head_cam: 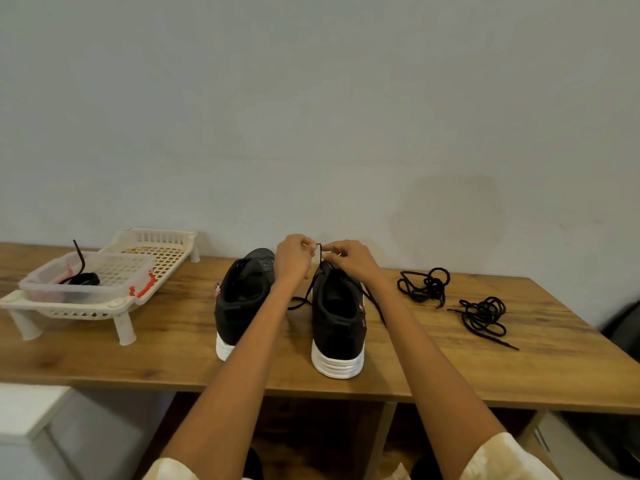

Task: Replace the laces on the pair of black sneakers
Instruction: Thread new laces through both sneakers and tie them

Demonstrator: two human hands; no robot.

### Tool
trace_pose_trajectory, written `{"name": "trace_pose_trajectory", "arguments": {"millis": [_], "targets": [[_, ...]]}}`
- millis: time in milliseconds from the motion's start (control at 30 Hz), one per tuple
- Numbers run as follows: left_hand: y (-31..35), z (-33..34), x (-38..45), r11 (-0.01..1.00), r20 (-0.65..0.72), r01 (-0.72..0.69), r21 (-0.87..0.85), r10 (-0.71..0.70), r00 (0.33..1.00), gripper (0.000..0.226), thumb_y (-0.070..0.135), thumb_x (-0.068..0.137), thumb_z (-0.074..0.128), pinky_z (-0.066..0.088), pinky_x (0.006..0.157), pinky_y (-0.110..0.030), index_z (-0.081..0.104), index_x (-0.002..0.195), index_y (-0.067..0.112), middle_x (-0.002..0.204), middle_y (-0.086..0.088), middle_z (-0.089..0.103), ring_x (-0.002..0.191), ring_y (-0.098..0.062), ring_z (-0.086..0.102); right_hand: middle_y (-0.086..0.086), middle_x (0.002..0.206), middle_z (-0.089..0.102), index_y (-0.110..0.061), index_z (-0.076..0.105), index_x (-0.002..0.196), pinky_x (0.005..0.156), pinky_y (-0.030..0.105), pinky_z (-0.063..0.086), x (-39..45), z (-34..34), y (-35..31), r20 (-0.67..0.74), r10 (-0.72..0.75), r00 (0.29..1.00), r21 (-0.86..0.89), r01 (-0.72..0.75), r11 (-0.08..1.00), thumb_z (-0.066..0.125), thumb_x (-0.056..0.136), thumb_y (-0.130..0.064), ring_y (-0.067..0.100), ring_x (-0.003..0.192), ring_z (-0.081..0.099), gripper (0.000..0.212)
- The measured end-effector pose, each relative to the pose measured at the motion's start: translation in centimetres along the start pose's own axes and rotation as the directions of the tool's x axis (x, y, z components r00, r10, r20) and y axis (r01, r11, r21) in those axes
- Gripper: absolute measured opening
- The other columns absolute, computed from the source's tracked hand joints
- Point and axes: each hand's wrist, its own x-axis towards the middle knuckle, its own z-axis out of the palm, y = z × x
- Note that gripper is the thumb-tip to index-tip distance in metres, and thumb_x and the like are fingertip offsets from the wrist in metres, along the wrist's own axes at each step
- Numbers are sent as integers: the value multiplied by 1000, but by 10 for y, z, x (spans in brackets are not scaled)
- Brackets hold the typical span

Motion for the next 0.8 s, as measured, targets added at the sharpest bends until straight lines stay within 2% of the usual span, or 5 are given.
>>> {"name": "trace_pose_trajectory", "arguments": {"millis": [167,267,400,567,800], "targets": [[7,0,0,985,-174,-58,-161,29,984,12,24,96,52,49,64,-37,56,107,24,92,10,57,78,-16,60,-3,70,66,-12,70,81,67,23,48,8,-3,-22,-131,-8,991,162,29,986,61,91,-25,9,68,61,19],[-1,-2,5,917,153,153,-369,-103,983,33,10,96,51,46,50,-29,44,128,15,97,-3,55,63,-16,53,3,78,69,-8,70,94,70,25,53,24,-30,-43,-274,53,960,418,69,906,58,94,-19,12,72,62,16],[-9,3,-2,974,435,173,-147,-93,895,24,18,96,55,52,66,-31,61,116,6,90,-9,61,75,-20,56,2,80,68,-6,67,99,74,22,55,41,-68,-77,-377,-10,926,605,254,754,57,95,-14,10,73,64,13],[-8,8,4,950,167,133,-282,-88,982,25,16,91,62,54,59,-28,65,109,-1,85,-9,66,60,-16,58,4,79,68,-7,69,92,75,26,56,39,-75,-76,-361,11,932,622,232,748,60,93,-16,13,73,63,13],[36,-18,10,724,-167,-72,-686,-60,984,4,17,88,66,57,70,-33,66,87,14,75,0,67,59,-14,59,3,75,68,-9,73,81,66,19,49,11,-24,-24,30,23,999,70,-25,997,66,88,-23,7,65,60,17]]}}
